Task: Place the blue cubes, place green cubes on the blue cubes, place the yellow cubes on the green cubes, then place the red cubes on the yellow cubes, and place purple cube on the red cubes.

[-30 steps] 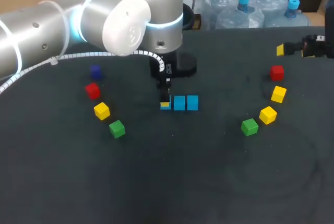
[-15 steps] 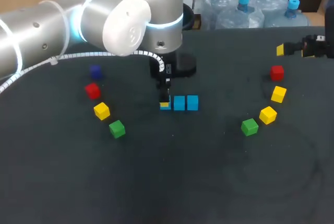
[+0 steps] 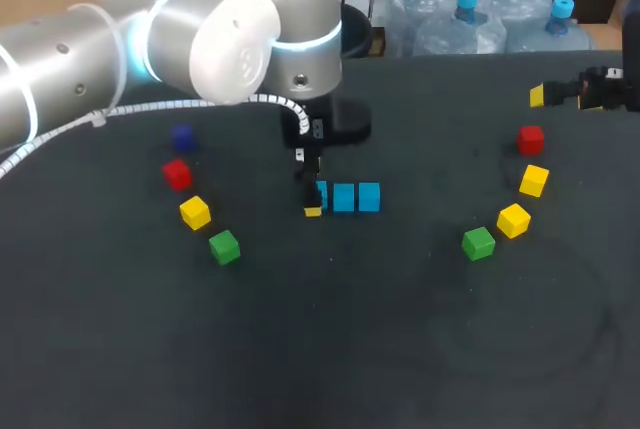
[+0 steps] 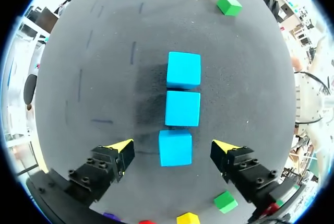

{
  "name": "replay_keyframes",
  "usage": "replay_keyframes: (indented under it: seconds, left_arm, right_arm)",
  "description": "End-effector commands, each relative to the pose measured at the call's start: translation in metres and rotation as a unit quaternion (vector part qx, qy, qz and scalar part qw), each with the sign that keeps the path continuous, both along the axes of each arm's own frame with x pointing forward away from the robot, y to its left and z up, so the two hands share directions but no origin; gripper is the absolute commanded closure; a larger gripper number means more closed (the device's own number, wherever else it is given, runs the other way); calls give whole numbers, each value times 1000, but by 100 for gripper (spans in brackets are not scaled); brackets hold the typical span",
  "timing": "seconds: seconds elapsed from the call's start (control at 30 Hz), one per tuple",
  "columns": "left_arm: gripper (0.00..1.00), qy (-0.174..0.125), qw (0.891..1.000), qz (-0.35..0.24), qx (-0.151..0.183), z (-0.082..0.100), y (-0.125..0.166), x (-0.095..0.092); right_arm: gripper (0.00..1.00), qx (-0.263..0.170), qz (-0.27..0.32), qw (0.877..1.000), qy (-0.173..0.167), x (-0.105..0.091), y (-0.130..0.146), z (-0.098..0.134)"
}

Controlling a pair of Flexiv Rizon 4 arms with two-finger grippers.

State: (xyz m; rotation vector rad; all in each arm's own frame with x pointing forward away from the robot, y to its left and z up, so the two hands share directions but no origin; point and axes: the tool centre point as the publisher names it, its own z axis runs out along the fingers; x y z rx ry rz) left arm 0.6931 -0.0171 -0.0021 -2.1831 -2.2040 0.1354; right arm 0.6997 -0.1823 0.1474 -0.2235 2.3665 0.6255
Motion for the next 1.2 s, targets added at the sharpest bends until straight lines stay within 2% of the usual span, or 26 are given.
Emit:
replay_keyframes:
  seconds: [0.03, 0.3, 0.83, 0.9, 0.97, 1.07, 1.1, 1.2]
  left_arm:
    - [0, 0, 1000, 1, -6, 4, 3, -1]
    - [0, -9, 1000, 9, -12, 16, 7, -4]
    - [0, -5, 1000, 12, -3, 7, 2, 0]
    - [7, -5, 1000, 13, -4, 7, 2, 0]
    - [9, -5, 1000, 14, -6, 6, 3, 1]
    - [30, -4, 1000, 13, -5, 6, 3, 1]
    - [51, -4, 1000, 12, -5, 6, 3, 1]
    - [67, -4, 1000, 9, -6, 5, 3, 1]
  right_arm:
    - [0, -1, -1, 1000, 0, -1, 0, 1]
    - [0, -1, -1, 1000, 0, -1, 0, 1]
    - [0, -1, -1, 1000, 0, -1, 0, 1]
    - [0, -1, -1, 1000, 0, -1, 0, 1]
    - [0, -1, -1, 1000, 0, -1, 0, 1]
    - [0, -1, -1, 1000, 0, -1, 0, 1]
    - [0, -1, -1, 1000, 0, -1, 0, 1]
    - [0, -1, -1, 1000, 0, -1, 0, 1]
